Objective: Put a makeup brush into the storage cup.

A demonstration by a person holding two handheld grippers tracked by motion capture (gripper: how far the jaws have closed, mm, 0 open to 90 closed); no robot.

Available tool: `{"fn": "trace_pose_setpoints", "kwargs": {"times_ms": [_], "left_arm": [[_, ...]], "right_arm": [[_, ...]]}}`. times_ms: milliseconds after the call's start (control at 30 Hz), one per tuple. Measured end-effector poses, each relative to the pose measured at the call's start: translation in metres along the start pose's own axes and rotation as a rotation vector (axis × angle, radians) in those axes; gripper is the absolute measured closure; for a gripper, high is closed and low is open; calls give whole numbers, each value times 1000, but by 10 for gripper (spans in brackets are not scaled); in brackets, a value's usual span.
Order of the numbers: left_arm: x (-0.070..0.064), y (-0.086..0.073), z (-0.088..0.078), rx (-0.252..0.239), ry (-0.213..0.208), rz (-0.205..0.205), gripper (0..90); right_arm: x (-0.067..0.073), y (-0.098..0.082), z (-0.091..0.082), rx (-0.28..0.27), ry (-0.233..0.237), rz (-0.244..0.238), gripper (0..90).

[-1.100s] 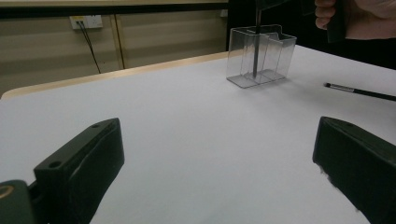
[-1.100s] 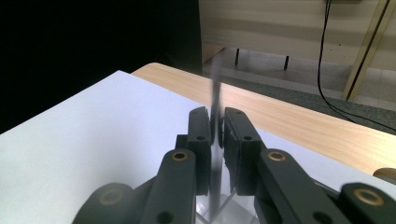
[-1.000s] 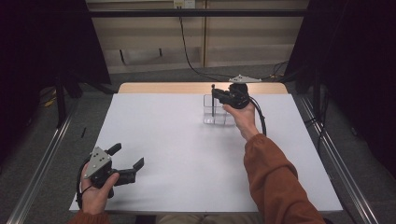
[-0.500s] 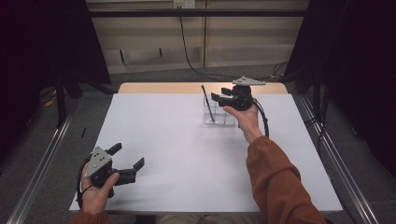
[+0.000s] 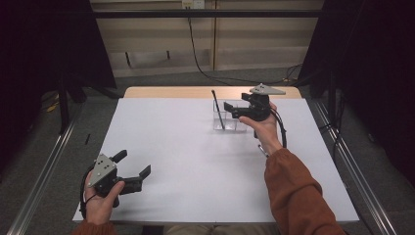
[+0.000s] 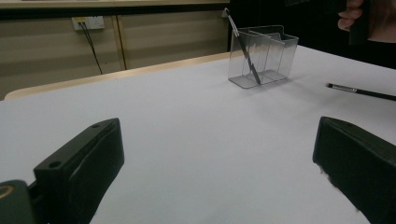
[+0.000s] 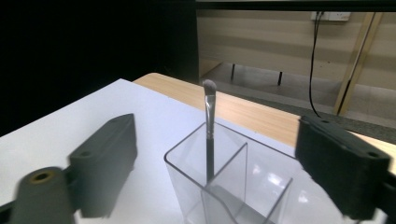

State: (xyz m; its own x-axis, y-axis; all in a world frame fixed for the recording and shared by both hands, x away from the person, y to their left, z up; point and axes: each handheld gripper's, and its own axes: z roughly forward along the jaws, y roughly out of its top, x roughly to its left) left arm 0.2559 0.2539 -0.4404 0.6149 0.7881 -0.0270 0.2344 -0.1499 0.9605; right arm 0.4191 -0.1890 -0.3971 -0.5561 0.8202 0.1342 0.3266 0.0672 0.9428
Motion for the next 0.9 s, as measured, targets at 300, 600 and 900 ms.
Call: {"fn": "trace_pose_setpoints", "kwargs": {"times_ms": [300, 600, 900], "left_arm": [[0, 0, -1, -11, 1, -9, 21], [0, 1, -1, -12, 3, -4, 21], [1, 1, -1, -11, 9, -15, 22]], "right_arm": [[-1, -6, -21, -14, -11, 12, 21], [-7, -8, -41, -12, -21, -5, 0], [-11, -16, -65, -24, -52, -8, 4]]}}
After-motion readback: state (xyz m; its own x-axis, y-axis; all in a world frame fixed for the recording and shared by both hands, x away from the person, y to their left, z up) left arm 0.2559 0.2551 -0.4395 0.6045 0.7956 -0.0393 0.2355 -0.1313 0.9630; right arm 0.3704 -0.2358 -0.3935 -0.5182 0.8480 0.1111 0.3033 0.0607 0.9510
